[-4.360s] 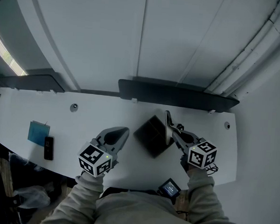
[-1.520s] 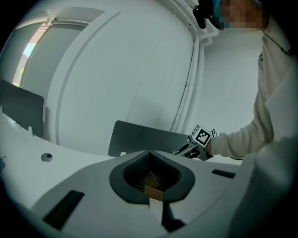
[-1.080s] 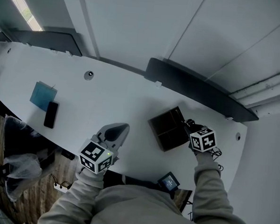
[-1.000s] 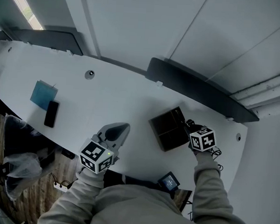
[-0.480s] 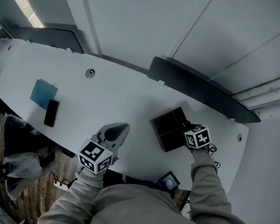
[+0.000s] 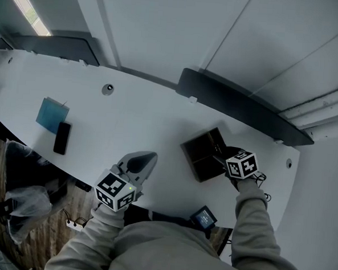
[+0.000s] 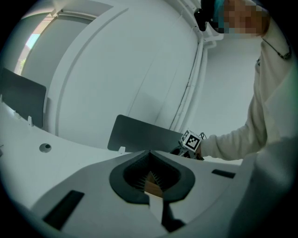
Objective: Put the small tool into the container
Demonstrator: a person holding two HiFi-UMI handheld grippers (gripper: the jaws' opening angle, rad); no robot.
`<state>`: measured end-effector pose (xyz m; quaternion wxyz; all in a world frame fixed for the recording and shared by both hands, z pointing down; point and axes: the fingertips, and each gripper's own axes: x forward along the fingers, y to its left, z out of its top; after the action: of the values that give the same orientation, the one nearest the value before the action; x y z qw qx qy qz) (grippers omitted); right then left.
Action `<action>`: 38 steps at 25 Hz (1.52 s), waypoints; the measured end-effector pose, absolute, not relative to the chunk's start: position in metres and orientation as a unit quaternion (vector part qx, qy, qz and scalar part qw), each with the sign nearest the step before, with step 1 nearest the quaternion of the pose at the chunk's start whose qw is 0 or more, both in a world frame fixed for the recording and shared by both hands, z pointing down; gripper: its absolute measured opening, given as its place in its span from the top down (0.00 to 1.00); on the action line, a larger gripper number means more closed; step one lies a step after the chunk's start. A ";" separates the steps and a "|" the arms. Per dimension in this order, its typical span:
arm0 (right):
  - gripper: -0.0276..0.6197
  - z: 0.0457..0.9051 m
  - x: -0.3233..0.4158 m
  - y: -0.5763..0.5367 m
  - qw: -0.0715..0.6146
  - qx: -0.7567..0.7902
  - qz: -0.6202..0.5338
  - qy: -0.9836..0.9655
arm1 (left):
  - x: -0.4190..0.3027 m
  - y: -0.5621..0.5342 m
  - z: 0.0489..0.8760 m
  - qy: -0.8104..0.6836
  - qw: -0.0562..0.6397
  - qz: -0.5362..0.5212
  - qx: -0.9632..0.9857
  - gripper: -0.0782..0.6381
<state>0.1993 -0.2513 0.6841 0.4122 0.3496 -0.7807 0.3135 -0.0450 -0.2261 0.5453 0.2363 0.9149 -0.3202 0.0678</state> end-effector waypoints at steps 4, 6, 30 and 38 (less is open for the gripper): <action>0.65 0.675 0.203 -0.248 0.404 0.366 0.305 -0.781 | -0.046 -0.226 0.540 -0.315 0.234 0.065 0.917 0.90; 0.65 0.674 0.202 -0.245 0.399 0.367 0.305 -0.783 | -0.043 -0.225 0.537 -0.305 0.230 0.065 0.922 0.90; 0.92 0.598 0.151 -0.225 0.223 0.373 0.341 -0.834 | -0.032 -0.227 0.513 -0.254 0.205 0.059 0.943 0.90; 0.92 0.494 0.125 -0.220 0.130 0.373 0.279 -0.875 | -0.018 -0.225 0.483 -0.241 0.175 0.051 0.953 0.90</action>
<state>0.1253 -0.2198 0.4941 0.1299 0.3729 -0.8755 0.2787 -0.0178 -0.2247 0.4827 0.1752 0.9531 -0.2415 0.0515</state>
